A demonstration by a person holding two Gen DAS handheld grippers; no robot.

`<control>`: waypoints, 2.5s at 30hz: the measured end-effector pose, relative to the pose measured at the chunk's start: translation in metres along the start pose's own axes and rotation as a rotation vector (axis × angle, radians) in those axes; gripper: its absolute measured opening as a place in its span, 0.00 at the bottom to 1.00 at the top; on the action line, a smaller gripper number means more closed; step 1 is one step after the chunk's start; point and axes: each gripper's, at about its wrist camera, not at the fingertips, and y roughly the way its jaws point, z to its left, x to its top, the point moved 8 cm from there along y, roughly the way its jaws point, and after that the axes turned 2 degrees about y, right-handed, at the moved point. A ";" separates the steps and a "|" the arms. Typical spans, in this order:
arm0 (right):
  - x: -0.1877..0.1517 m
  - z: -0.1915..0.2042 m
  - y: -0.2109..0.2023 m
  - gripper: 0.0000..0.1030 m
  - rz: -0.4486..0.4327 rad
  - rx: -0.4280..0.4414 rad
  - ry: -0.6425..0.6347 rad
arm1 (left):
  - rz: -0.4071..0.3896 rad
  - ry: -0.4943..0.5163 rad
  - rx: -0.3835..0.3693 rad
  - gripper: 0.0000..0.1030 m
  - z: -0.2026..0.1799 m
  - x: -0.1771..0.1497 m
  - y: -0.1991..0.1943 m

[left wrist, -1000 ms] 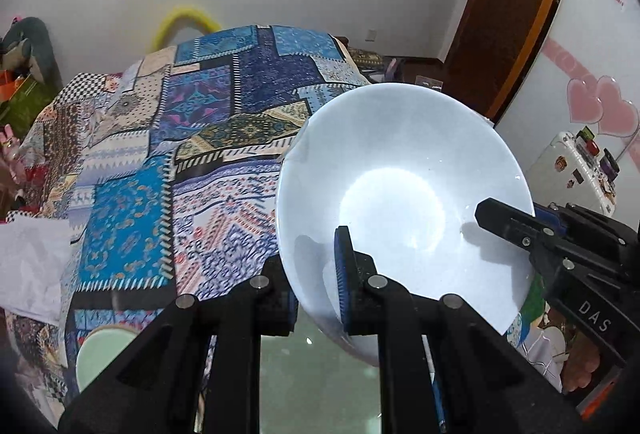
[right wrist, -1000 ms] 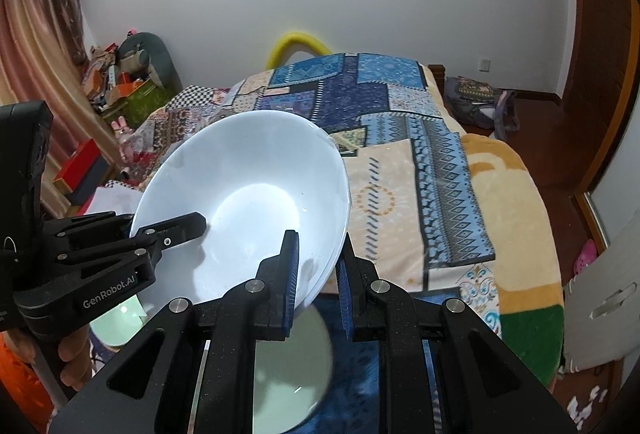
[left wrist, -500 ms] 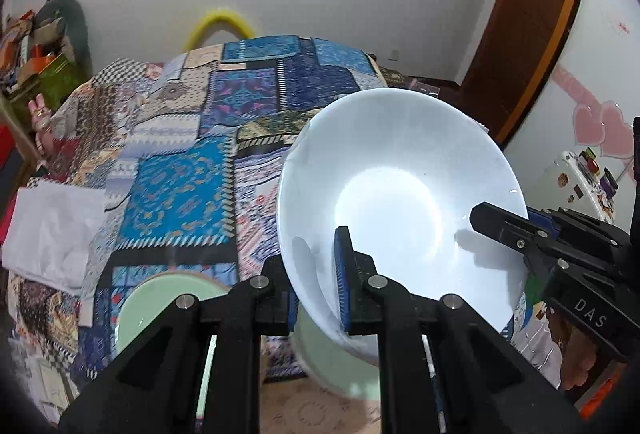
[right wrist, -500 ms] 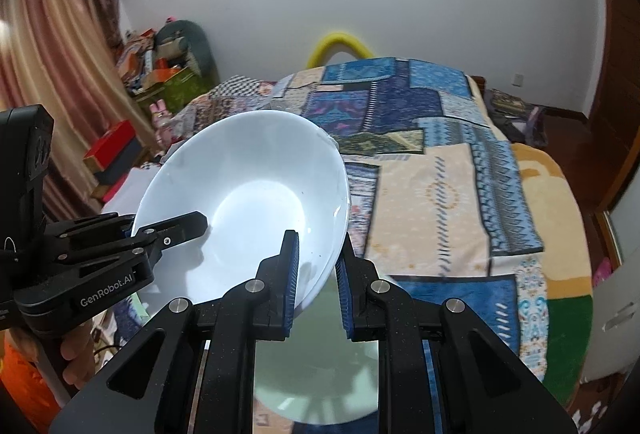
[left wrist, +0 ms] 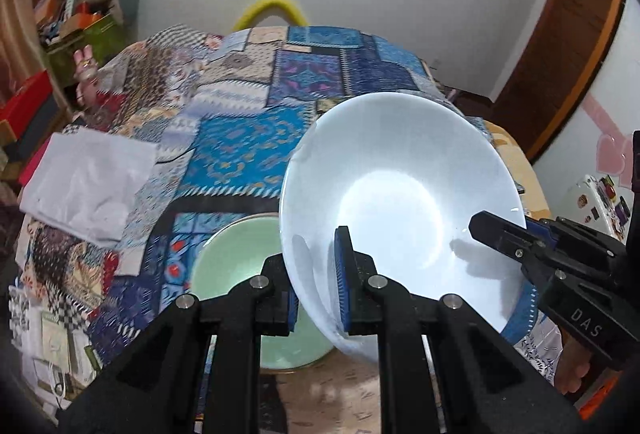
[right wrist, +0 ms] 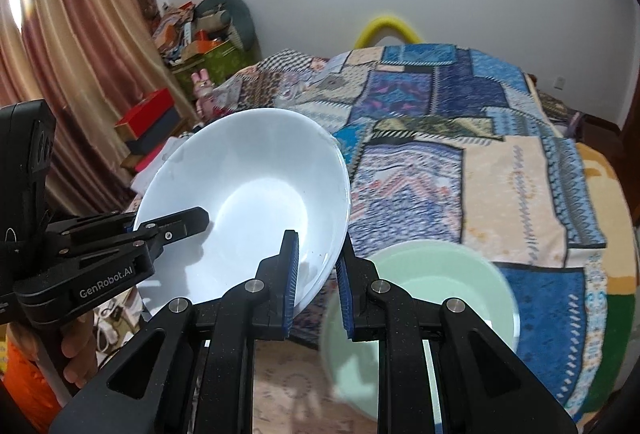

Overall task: Organize plates and bowls
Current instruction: 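Carry the white bowl with both grippers toward the bowl stack, then lower the white bowl onto the pale green bowl with both grippers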

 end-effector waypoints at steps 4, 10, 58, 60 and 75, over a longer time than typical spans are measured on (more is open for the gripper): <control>-0.007 0.015 0.015 0.16 0.030 0.021 -0.005 | 0.011 -0.014 0.029 0.14 0.021 -0.010 0.001; -0.018 0.030 0.032 0.16 0.067 0.049 0.003 | 0.042 -0.040 0.047 0.14 0.045 -0.025 0.010; -0.056 0.027 0.083 0.20 0.208 0.036 0.040 | 0.152 -0.040 0.113 0.15 0.078 -0.059 0.062; -0.055 0.028 0.081 0.20 0.208 0.039 0.036 | 0.155 -0.041 0.110 0.17 0.078 -0.058 0.059; -0.055 0.021 0.080 0.30 0.206 0.051 0.061 | 0.090 -0.031 0.105 0.47 0.086 -0.056 0.032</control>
